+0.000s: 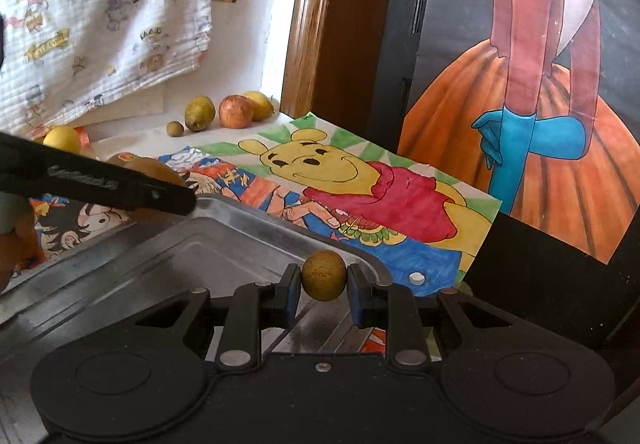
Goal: Organize fruits
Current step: 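Carry both fruits over the metal tray and open both tools to drop them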
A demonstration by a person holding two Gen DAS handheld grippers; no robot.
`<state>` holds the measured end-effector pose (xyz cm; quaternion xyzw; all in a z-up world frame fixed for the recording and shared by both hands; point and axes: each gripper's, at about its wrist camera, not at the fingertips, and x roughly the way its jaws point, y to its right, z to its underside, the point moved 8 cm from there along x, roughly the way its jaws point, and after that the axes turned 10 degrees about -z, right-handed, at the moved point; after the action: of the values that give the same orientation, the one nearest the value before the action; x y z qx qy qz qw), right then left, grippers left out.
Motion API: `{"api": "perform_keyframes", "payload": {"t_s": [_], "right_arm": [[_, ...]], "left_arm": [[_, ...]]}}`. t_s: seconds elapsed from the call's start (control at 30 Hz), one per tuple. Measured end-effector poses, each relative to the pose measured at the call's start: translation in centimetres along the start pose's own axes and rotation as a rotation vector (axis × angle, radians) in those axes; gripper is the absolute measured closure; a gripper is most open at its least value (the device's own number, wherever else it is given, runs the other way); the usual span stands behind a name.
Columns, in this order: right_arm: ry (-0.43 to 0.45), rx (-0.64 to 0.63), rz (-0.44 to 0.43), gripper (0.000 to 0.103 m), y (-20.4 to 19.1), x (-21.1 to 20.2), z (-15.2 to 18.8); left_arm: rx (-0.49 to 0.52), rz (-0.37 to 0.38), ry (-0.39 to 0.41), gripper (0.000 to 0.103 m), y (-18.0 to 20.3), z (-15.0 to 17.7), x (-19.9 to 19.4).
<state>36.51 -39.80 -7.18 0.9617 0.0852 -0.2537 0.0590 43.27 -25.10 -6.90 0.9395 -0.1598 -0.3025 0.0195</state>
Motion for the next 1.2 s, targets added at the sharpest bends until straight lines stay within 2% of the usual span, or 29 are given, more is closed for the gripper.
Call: {"api": "perform_keyframes", "payload": {"t_s": [0.17,0.47,0.53,0.73,0.87,0.93,1.0,1.1,1.2], "right_arm": [[-0.016,-0.002,0.004,0.076,-0.1,0.5,0.2],[-0.025,-0.001,0.002,0.073,-0.2,0.7,0.4],[-0.021,-0.003,0.0,0.069,-0.3,0.4,0.4],[0.001,0.005,0.002,0.054,-0.3,-1.3,0.2],[0.031,0.0,-0.003,0.039,-0.9,-3.2,0.0],[0.046,-0.003,-0.004,0.031,-1.4,-4.3,0.0],[0.06,-0.002,-0.006,0.022,-1.8,-5.5,-0.1],[0.084,0.003,-0.014,0.009,-2.9,-7.6,-0.1],[0.113,0.001,-0.031,0.004,-4.1,-10.1,-0.2]], "left_arm": [[0.025,-0.029,-0.055,0.051,0.2,0.4,1.3],[0.042,-0.028,-0.073,0.05,0.5,0.8,1.0],[0.038,-0.024,-0.058,0.04,0.5,0.5,0.6],[0.005,-0.021,-0.025,0.027,0.2,-0.3,-1.3],[-0.017,-0.029,0.008,0.017,-0.4,-0.4,-3.2],[-0.032,-0.038,0.023,0.007,-0.8,-0.3,-4.5],[-0.052,-0.051,0.044,0.003,-1.2,-0.3,-5.8],[-0.078,-0.054,0.075,0.001,-1.7,-0.3,-8.5],[-0.09,-0.051,0.11,0.001,-2.1,-0.1,-11.3]]}}
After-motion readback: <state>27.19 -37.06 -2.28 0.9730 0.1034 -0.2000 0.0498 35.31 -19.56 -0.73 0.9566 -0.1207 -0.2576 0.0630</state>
